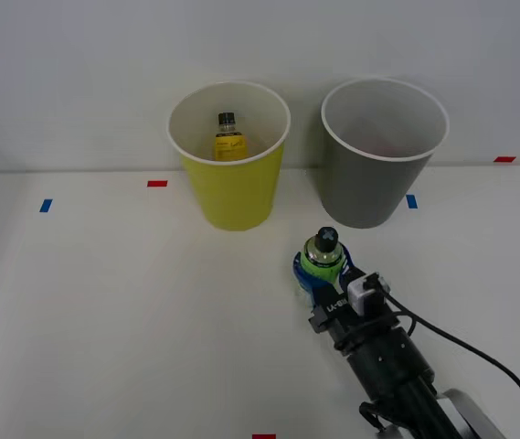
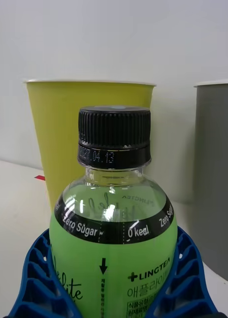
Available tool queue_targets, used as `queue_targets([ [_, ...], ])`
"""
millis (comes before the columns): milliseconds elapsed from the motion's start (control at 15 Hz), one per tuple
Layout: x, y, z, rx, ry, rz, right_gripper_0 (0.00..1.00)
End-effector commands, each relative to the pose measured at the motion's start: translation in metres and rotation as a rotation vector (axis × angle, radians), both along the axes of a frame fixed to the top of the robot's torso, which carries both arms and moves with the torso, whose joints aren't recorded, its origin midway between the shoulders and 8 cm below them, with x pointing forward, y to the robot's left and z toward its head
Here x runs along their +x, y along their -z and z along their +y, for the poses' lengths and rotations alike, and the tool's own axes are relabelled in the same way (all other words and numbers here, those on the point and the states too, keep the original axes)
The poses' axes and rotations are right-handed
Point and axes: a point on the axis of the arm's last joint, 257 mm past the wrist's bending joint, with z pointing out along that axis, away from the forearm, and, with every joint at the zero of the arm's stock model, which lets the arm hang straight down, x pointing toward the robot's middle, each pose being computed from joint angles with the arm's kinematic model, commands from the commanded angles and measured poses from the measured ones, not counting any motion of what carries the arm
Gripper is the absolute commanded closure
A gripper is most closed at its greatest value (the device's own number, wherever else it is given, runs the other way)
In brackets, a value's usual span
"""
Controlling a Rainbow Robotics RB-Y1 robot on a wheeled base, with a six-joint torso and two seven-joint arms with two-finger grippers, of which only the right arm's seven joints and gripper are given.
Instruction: Put cans in the gray bin, plastic bottles in the light green bin
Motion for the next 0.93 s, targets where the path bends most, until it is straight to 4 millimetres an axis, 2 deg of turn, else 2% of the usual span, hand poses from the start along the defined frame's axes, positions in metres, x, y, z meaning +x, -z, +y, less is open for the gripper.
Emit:
queue_targets([
  [67,-0.020,-0.003,-0.008,0.055,0.002,-0.024,1.00],
  [200,-0.027,-0.009,-0.005,0.072,0.004,-0.029,1.00],
  [400,-0.054,-0.035,-0.012,0.119,0.002,-0.051,1.00],
  [533,-0.076,-0.059,-0.026,0.168,-0.002,-0.060,1.00],
  [733,-0.097,-0.108,-0.028,0.289,-0.074,-0.082,1.00],
  [933,-0.095,-0.166,-0.013,0.380,-0.139,-0.059,1.00],
])
